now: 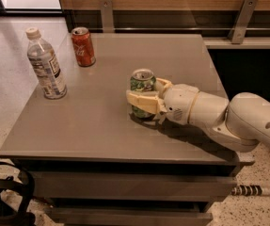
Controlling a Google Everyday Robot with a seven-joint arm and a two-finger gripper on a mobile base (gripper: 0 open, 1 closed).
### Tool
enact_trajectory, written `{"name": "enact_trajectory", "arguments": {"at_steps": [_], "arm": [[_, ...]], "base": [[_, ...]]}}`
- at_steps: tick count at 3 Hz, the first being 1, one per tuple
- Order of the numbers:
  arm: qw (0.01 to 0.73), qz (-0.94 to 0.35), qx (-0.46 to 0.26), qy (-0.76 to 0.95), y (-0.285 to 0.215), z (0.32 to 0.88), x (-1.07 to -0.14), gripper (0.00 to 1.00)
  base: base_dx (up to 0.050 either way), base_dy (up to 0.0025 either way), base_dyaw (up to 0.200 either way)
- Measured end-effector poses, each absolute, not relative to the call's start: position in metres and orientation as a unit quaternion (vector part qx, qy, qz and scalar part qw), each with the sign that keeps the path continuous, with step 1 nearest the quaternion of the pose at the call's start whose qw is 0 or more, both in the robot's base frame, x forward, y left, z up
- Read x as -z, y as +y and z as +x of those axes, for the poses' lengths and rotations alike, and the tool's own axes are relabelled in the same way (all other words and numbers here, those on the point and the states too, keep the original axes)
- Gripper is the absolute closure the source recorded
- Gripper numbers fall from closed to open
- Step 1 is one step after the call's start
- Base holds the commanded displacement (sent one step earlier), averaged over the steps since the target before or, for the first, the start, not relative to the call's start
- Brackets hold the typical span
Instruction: Place green can upright
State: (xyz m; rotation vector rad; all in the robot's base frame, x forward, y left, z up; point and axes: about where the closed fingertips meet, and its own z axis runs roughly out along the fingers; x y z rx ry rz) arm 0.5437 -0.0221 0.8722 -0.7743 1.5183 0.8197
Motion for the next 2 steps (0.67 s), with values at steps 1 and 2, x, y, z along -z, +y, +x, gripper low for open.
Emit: {"name": "enact_trajectory", "arguments": {"at_steps": [1, 2], "arm": [[0.585, -0.332, -0.351, 0.651, -0.0220, 0.5437, -0.8723, 0.07], [0.585, -0.333, -0.352, 0.651, -0.0209, 0.5435, -0.8726, 0.00]], "base": [[0.000, 0.00000, 0.000], [0.000, 0.00000, 0.000]]}}
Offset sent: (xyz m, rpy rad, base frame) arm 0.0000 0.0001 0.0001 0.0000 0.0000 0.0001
